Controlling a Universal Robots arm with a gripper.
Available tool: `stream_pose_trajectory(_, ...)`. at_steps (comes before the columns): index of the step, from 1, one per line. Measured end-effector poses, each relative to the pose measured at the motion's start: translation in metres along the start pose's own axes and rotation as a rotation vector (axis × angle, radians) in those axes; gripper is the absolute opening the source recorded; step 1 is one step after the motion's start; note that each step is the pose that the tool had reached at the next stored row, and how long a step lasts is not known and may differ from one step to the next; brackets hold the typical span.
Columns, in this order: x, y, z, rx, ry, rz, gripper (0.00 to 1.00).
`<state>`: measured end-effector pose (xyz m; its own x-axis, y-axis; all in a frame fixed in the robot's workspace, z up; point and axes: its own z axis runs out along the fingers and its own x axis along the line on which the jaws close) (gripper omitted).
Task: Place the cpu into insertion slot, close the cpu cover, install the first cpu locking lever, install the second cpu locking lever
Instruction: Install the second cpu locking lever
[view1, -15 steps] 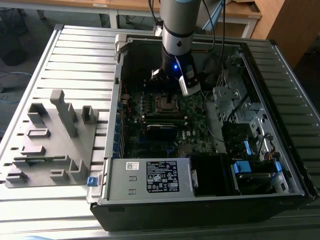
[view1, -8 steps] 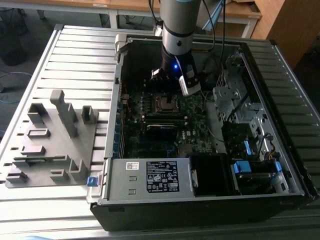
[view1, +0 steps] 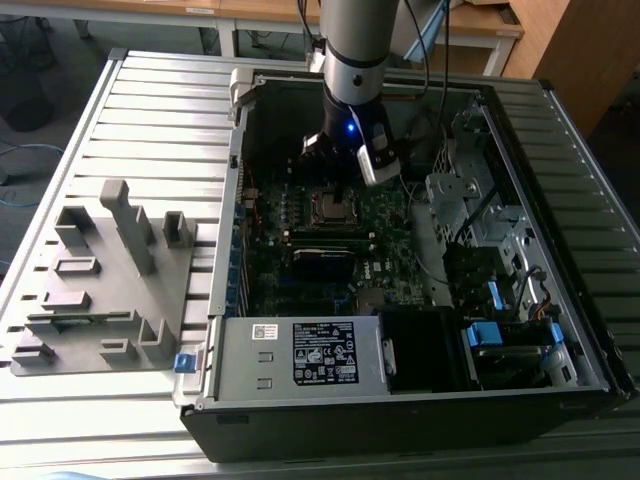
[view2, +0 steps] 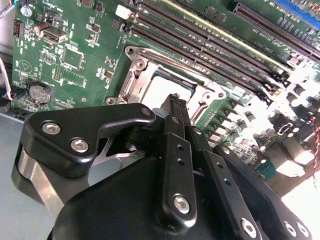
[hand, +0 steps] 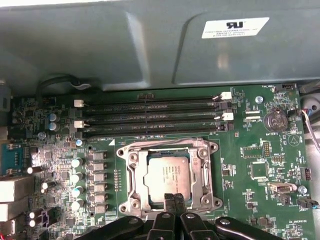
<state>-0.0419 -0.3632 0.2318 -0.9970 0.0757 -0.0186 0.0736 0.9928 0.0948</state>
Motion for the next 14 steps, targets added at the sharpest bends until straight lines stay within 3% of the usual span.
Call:
stream_pose_trajectory(5,0.0001,0.0012,0.0036,0.0146,-0.0017,0.001,0.11)
stream_pose_trajectory(14,0.0005,0.0039,0.0067,0.0149,-0.002,0.001,0.11)
